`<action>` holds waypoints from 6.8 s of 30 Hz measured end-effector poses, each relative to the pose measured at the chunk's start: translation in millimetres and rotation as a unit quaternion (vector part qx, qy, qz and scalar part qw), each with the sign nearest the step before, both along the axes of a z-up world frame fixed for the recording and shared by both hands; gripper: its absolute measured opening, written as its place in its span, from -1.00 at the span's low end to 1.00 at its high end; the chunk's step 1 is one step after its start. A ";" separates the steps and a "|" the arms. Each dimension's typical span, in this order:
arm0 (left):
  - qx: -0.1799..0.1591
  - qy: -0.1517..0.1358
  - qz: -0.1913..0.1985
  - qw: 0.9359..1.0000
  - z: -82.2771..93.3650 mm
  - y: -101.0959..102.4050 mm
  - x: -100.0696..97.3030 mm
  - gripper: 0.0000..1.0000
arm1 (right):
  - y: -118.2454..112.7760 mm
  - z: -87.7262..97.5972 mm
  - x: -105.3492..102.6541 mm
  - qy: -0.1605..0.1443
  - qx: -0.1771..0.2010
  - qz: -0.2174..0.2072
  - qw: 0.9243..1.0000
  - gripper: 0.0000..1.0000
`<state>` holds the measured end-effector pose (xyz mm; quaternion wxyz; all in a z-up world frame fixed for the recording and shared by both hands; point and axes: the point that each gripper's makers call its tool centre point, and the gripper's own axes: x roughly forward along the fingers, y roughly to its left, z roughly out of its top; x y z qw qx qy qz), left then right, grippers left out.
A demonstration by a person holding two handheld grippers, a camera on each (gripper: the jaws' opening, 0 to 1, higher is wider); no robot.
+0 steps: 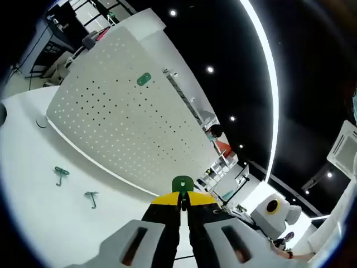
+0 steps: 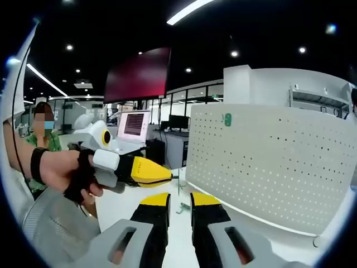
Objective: Insert the hook assembly into the mounting plate slot until the hook locks in place.
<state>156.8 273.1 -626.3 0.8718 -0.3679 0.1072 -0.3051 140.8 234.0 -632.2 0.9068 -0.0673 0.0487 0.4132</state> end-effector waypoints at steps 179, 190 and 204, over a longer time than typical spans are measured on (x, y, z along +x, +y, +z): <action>0.390 -0.100 0.216 0.890 103.4 23.5 261.1 -0.94 | -69.4 -45.1 -6.8 0.074 -0.022 -0.112 0.991 0.29; 0.392 -0.084 0.217 0.890 103.5 23.9 263.3 -0.94 | -65.0 -45.3 -7.3 0.074 -0.021 -0.105 0.991 0.28; 0.390 -0.061 0.237 0.888 102.2 25.7 263.3 -0.93 | -65.4 -44.9 -7.5 0.075 -0.016 -0.105 0.991 0.26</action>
